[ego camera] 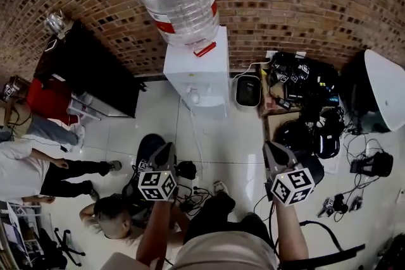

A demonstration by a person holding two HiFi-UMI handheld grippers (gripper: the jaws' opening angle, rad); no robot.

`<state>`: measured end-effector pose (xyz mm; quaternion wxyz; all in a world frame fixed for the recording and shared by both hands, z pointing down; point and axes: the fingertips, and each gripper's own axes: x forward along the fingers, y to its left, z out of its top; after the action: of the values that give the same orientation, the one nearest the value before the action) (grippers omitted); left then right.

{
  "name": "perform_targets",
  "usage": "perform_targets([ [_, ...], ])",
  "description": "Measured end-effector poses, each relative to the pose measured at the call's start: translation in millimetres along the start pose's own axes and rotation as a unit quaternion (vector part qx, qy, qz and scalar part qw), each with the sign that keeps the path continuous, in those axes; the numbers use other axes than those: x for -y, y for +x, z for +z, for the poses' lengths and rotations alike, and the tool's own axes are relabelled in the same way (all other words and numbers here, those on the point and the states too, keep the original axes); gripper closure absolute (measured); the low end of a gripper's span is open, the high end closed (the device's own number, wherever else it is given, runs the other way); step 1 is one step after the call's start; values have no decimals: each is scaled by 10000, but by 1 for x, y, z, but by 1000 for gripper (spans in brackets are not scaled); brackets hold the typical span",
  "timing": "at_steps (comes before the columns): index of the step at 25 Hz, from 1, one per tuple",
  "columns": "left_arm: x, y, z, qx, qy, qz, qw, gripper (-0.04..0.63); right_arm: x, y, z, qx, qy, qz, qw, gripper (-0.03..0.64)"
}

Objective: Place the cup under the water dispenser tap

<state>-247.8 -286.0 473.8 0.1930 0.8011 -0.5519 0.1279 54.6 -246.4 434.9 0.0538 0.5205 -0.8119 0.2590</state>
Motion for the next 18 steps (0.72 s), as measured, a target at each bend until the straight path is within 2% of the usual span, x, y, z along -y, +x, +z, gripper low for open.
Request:
perform_targets([
  [5, 48, -67, 7, 325, -152, 252, 9990, 584, -23, -59, 2, 78, -341, 404, 9986, 617],
  [10, 113, -140, -6, 601, -151, 510, 9968, 584, -35, -139, -26, -42, -604, 826, 9947, 617],
  [13, 153, -186, -26, 657, -215, 603, 9958, 584, -38, -191, -54, -123, -679, 976, 9928, 617],
  [18, 226, -266, -81, 627, -468, 748, 9941, 584, -36, -278, -105, -418, -743, 1258, 9884, 617],
])
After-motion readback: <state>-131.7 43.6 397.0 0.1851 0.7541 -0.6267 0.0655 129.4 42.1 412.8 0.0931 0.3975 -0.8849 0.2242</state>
